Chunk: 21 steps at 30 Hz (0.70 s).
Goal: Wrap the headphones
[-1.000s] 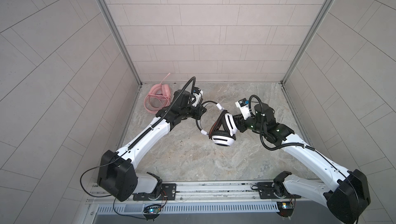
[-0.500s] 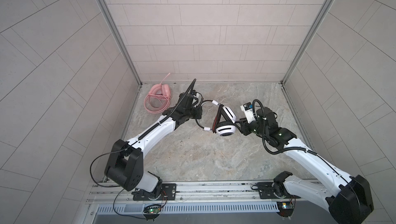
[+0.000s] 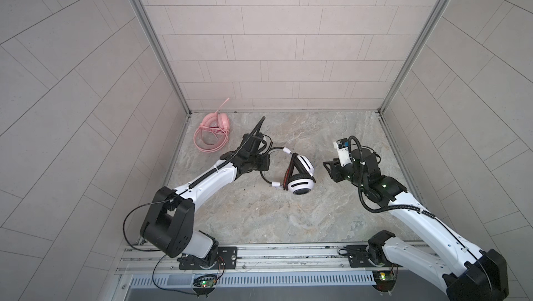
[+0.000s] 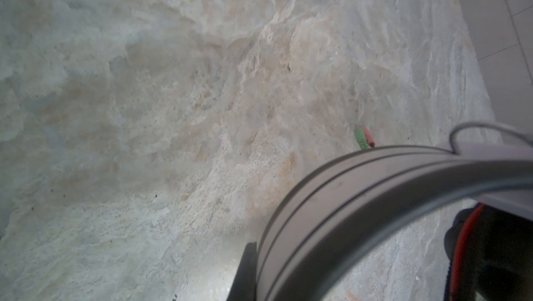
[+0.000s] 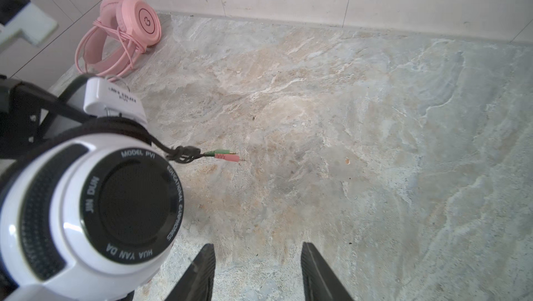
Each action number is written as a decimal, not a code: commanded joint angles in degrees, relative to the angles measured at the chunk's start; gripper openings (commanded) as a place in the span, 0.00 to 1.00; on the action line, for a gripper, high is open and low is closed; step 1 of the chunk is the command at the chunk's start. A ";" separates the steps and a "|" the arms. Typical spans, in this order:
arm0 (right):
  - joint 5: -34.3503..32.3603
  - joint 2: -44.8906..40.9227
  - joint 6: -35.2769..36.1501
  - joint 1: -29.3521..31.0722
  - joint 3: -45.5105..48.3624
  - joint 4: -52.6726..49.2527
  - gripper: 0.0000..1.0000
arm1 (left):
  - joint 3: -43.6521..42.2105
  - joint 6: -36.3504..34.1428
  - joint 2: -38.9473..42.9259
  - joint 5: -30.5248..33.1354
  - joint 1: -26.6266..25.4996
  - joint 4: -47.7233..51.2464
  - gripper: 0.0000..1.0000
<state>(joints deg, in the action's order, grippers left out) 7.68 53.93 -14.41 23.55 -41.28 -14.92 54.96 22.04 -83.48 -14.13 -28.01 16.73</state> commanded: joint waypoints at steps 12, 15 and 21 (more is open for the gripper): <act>-0.69 -1.46 -2.20 -0.35 1.14 -0.72 0.50 | 3.13 7.51 -6.55 0.08 -0.77 1.38 0.00; -0.36 -1.59 -2.10 -0.35 0.78 -1.09 0.49 | 9.38 8.37 -13.26 -0.53 0.04 2.57 0.00; -0.08 -2.83 -1.58 -0.35 0.43 -2.69 0.50 | 22.79 9.03 -27.88 -0.44 2.30 7.63 0.00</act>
<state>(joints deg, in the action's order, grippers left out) 7.31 52.75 -15.73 23.44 -40.03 -16.21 73.21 28.80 -108.86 -13.23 -26.89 22.61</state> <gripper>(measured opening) 0.495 0.083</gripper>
